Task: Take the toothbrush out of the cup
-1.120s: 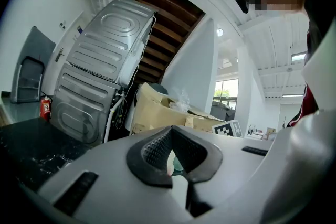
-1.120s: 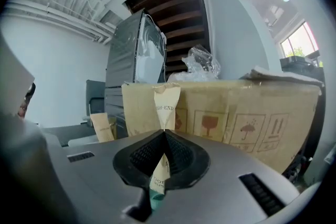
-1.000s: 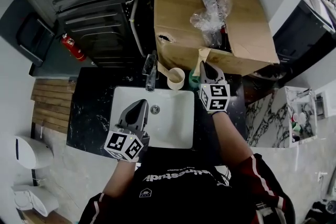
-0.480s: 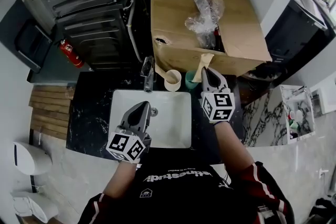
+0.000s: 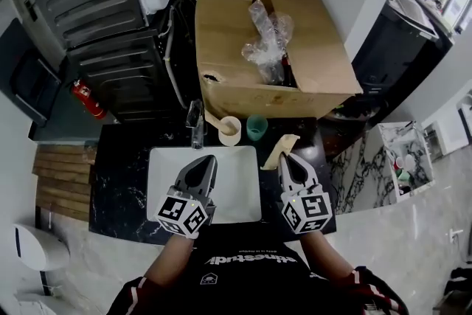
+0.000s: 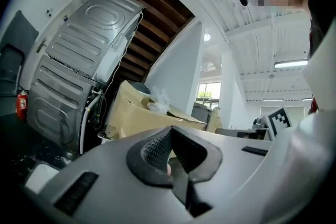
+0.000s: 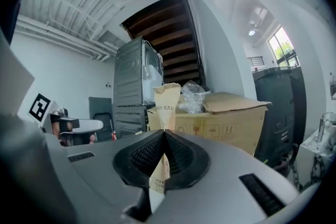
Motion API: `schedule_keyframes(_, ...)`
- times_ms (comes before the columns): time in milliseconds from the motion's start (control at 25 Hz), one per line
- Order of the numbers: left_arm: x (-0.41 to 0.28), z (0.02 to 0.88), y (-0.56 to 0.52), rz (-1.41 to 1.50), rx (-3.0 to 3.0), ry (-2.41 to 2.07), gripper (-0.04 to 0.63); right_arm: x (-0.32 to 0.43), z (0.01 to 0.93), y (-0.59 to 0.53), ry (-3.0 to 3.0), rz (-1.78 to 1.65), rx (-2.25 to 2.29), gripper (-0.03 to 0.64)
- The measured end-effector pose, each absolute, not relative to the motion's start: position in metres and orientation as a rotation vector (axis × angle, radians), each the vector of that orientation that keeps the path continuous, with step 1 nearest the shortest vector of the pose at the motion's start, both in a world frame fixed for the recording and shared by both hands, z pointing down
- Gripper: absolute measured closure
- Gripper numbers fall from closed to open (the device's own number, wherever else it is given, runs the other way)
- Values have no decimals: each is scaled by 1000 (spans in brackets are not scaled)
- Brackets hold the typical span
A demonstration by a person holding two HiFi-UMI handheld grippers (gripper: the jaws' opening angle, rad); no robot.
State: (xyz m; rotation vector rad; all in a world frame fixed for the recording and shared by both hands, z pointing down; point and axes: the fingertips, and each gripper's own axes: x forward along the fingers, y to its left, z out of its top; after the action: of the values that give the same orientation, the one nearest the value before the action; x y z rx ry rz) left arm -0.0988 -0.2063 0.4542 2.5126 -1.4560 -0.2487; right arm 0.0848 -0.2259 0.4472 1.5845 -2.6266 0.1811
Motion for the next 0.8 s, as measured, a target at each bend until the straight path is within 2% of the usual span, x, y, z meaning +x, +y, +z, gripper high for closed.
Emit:
schedule_keyframes(320, -73, 451, -212, -250, 2552, -1380, 583, 92, 454, -170, -2620, 258, 1578, 581)
schedule_keyframes(800, -75, 448, -213, -279, 2568, -1372, 582, 90, 460, -178, -2627, 266, 1584, 580)
